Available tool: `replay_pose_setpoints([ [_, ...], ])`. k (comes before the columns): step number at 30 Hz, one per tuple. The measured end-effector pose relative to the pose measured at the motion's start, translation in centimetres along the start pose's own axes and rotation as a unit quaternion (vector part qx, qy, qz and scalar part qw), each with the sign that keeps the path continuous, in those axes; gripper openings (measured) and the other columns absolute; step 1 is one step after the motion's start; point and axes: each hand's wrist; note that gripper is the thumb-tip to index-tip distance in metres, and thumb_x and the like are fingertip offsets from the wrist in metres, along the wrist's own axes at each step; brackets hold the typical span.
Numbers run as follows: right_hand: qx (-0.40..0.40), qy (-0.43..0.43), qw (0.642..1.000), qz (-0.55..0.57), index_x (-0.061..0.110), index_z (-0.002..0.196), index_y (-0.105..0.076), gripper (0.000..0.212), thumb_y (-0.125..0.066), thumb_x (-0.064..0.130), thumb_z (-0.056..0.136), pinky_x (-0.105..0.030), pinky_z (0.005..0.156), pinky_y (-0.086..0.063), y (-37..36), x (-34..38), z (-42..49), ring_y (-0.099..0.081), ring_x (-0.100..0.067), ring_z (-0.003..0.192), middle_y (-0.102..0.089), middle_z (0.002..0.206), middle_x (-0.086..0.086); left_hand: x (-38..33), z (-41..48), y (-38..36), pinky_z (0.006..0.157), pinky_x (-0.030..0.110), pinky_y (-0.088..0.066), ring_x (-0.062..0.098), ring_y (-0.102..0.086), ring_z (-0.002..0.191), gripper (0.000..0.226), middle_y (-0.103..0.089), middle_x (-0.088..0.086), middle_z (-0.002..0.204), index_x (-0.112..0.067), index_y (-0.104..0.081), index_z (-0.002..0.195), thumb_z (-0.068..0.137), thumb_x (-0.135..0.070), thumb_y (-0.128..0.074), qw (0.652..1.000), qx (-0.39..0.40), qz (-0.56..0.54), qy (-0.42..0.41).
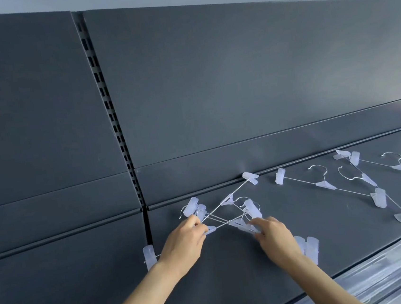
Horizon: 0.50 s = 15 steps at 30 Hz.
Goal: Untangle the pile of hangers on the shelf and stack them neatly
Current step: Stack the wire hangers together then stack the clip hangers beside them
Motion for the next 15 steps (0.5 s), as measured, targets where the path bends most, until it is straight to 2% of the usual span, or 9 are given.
replay_pose_setpoints([
  [4, -0.021, -0.017, 1.0, 0.008, 0.015, 0.102, -0.062, 0.017, -0.051, 0.018, 0.09, -0.032, 0.066, -0.042, 0.1, -0.3, -0.1, -0.05, -0.025, 0.076, -0.05, 0.091, -0.004, 0.7, -0.5, 0.4, 0.038, 0.02, -0.029, 0.016, -0.056, 0.05, 0.019, -0.059, -0.003, 0.075, -0.016, -0.062, 0.068, 0.066, -0.006, -0.078, 0.999, 0.001, 0.031, 0.032],
  [6, -0.019, -0.027, 0.999, -0.01, 0.016, 0.086, -0.059, 0.007, -0.054, 0.021, 0.087, -0.031, 0.066, -0.042, 0.4, -0.4, -0.1, -0.054, -0.026, 0.08, -0.052, 0.092, -0.004, 1.0, -0.7, 0.6, 0.039, 0.02, -0.027, 0.016, -0.057, 0.049, 0.023, -0.059, -0.003, 0.074, -0.017, -0.06, 0.067, 0.063, -0.005, -0.08, 0.998, -0.001, 0.037, 0.046],
  [9, 0.015, -0.034, 0.999, -0.025, 0.025, 0.073, -0.043, 0.02, -0.061, 0.031, 0.079, -0.031, 0.071, -0.041, 0.7, 0.2, 0.1, -0.053, -0.023, 0.089, -0.052, 0.091, 0.001, 0.7, -0.9, 1.1, 0.05, 0.023, -0.031, 0.017, -0.055, 0.054, 0.015, -0.06, -0.004, 0.084, -0.016, -0.062, 0.072, 0.071, -0.006, -0.073, 0.998, 0.017, 0.019, 0.055],
  [10, 0.011, -0.03, 0.999, -0.019, 0.026, 0.078, -0.045, 0.021, -0.063, 0.036, 0.076, -0.032, 0.073, -0.041, 0.7, 0.4, 0.2, -0.053, -0.022, 0.092, -0.052, 0.094, 0.001, 0.6, -0.9, 1.4, 0.057, 0.024, -0.031, 0.014, -0.052, 0.058, 0.007, -0.059, -0.004, 0.093, -0.016, -0.063, 0.079, 0.078, -0.009, -0.065, 0.998, 0.025, 0.006, 0.063],
  [12, -0.009, -0.023, 1.0, -0.013, 0.024, 0.107, -0.049, 0.04, -0.063, 0.046, 0.076, -0.032, 0.076, -0.038, 0.6, 1.1, 0.6, -0.05, -0.023, 0.103, -0.052, 0.104, 0.0, 0.8, -0.9, 1.6, 0.061, 0.026, -0.031, 0.006, -0.045, 0.058, 0.006, -0.053, -0.008, 0.105, -0.018, -0.059, 0.088, 0.085, -0.018, -0.054, 0.994, 0.05, -0.024, 0.095],
  [13, -0.014, -0.016, 1.0, -0.02, 0.024, 0.116, -0.047, 0.046, -0.059, 0.049, 0.079, -0.032, 0.078, -0.038, 0.5, 1.5, 0.9, -0.049, -0.024, 0.107, -0.053, 0.109, -0.001, 0.9, -0.8, 1.7, 0.06, 0.029, -0.034, 0.008, -0.047, 0.058, 0.006, -0.051, -0.01, 0.105, -0.019, -0.055, 0.09, 0.086, -0.022, -0.053, 0.989, 0.052, -0.048, 0.127],
  [15, -0.002, 0.005, 0.999, -0.032, 0.025, 0.12, -0.049, 0.039, -0.054, 0.043, 0.085, -0.034, 0.081, -0.038, 0.1, 2.2, 1.5, -0.048, -0.027, 0.108, -0.055, 0.111, -0.004, 1.0, -0.7, 1.9, 0.065, 0.035, -0.044, 0.018, -0.056, 0.069, 0.013, -0.048, -0.009, 0.102, -0.021, -0.043, 0.091, 0.086, -0.028, -0.052, 0.974, 0.028, -0.1, 0.204],
])
Point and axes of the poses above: each hand's wrist, its own z-axis towards the middle knuckle, its own y-axis out of the back of the hand, x = y × z
